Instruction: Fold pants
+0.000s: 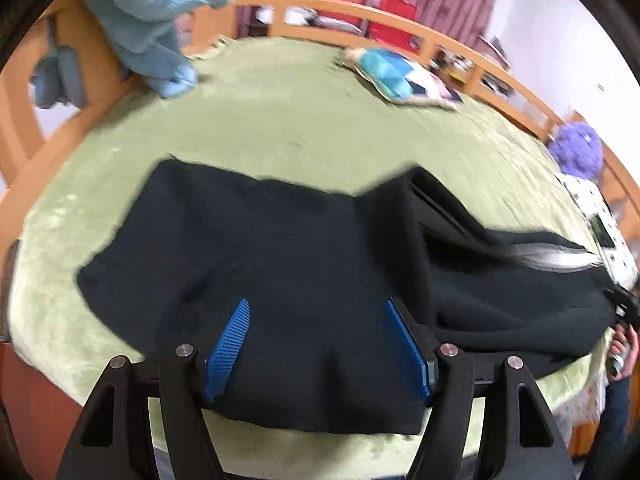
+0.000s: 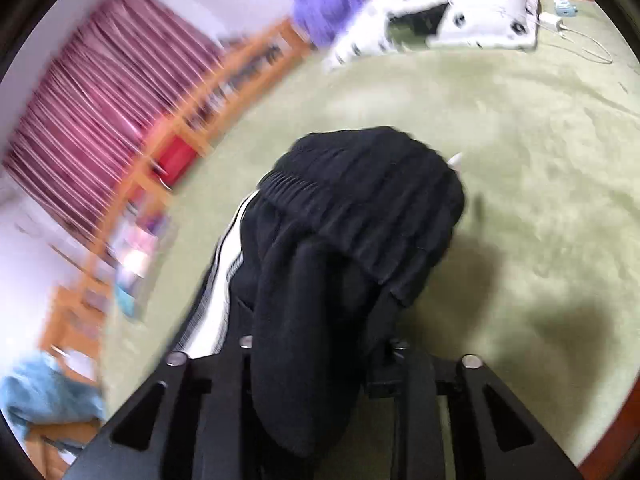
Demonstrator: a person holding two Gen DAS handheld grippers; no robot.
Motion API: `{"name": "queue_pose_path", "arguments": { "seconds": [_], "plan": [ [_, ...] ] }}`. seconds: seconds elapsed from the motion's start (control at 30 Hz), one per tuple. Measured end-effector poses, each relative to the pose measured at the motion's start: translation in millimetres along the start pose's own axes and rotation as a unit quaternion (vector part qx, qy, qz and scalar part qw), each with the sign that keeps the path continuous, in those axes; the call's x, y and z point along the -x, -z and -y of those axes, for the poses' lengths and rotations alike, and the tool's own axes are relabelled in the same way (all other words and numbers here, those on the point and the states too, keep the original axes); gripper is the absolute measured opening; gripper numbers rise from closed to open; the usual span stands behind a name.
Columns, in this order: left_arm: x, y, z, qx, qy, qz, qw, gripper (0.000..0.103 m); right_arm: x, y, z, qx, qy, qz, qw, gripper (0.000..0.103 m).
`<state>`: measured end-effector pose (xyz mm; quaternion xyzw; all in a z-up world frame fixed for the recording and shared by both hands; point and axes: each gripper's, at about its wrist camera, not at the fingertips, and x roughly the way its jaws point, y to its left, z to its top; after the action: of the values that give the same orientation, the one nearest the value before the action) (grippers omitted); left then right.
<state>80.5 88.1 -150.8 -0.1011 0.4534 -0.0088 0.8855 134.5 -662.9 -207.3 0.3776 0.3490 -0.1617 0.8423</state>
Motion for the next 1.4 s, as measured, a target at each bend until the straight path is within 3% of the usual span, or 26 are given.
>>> {"name": "queue_pose_path", "arguments": {
  "seconds": [0.07, 0.2, 0.27, 0.3, 0.43, 0.47, 0.5, 0.53, 0.57, 0.67, 0.77, 0.97, 1.1, 1.13, 1.2, 1.27, 1.4],
  "plan": [
    [-5.6, 10.4, 6.7, -0.005, 0.026, -0.019, 0.9995, 0.068, -17.3, 11.0, 3.7, 0.028, 0.047, -0.047, 0.997, 0.050],
    [-12.2, 29.2, 25.8, -0.026, 0.081, -0.056, 0.9948, 0.071, 3.8, 35.2, 7.7, 0.049, 0.075, -0.030, 0.995, 0.063],
    [-14.3, 40.9, 40.5, -0.048, 0.098, -0.064, 0.9920, 0.081, 22.9, 46.3, 8.7, 0.053, 0.082, -0.023, 0.995, 0.065],
    [-16.3, 46.8, 47.9, -0.060, 0.104, -0.068, 0.9905, 0.081, 31.9, 51.3, 7.3, 0.056, 0.081, -0.022, 0.995, 0.065],
    [-30.7, 64.4, 73.6, -0.109, 0.061, -0.066, 0.9900, 0.081, 68.1, 74.4, -1.2, 0.073, 0.080, -0.016, 0.994, 0.065],
    [-34.7, 68.4, 78.9, -0.126, 0.022, -0.051, 0.9904, 0.069, 74.9, 80.8, -7.1, 0.075, 0.077, -0.014, 0.994, 0.065],
    [-36.0, 69.2, 81.2, -0.137, -0.001, -0.044, 0.9896, 0.051, 85.0, 90.3, -8.3, 0.076, 0.075, -0.013, 0.994, 0.066],
    [-38.4, 68.5, 81.7, -0.154, -0.019, -0.043, 0.9869, 0.021, 91.4, 98.5, -12.5, 0.079, 0.071, -0.015, 0.994, 0.066],
    [-36.5, 64.2, 77.7, -0.149, 0.003, -0.050, 0.9875, 0.020, 94.6, 104.2, -20.9, 0.083, 0.069, -0.018, 0.994, 0.066],
    [-11.5, 41.2, 54.0, -0.110, 0.053, -0.027, 0.9922, 0.010, 103.0, 118.1, -42.0, 0.098, 0.062, -0.022, 0.993, 0.066],
    [18.5, -0.3, 33.0, -0.110, 0.019, 0.034, 0.9932, 0.010, 105.7, 131.9, -74.6, 0.130, 0.059, -0.018, 0.990, 0.066],
    [35.9, -111.8, -28.7, -0.044, -0.046, 0.119, 0.9909, 0.010, 90.9, 165.3, -131.5, 0.177, 0.038, -0.032, 0.983, 0.066],
    [44.8, -163.2, -57.2, -0.010, -0.039, 0.144, 0.9888, 0.010, 79.0, 185.3, -164.2, 0.206, 0.030, -0.054, 0.977, 0.066],
    [47.6, -166.4, -58.3, -0.012, -0.032, 0.139, 0.9897, 0.011, 78.5, 190.0, -170.1, 0.210, 0.028, -0.056, 0.976, 0.066],
    [49.8, -161.4, -55.3, -0.027, -0.012, 0.129, 0.9912, 0.030, 77.3, 200.4, -182.3, 0.226, 0.021, -0.063, 0.972, 0.066],
    [45.9, -136.8, -43.2, -0.050, 0.007, 0.128, 0.9905, 0.074, 76.2, 213.2, -193.3, 0.250, 0.018, -0.066, 0.966, 0.066],
    [23.9, -90.0, -26.5, -0.089, 0.009, 0.088, 0.9922, 0.076, 70.9, 230.3, -201.4, 0.273, 0.024, -0.077, 0.959, 0.066]
  ]
}}
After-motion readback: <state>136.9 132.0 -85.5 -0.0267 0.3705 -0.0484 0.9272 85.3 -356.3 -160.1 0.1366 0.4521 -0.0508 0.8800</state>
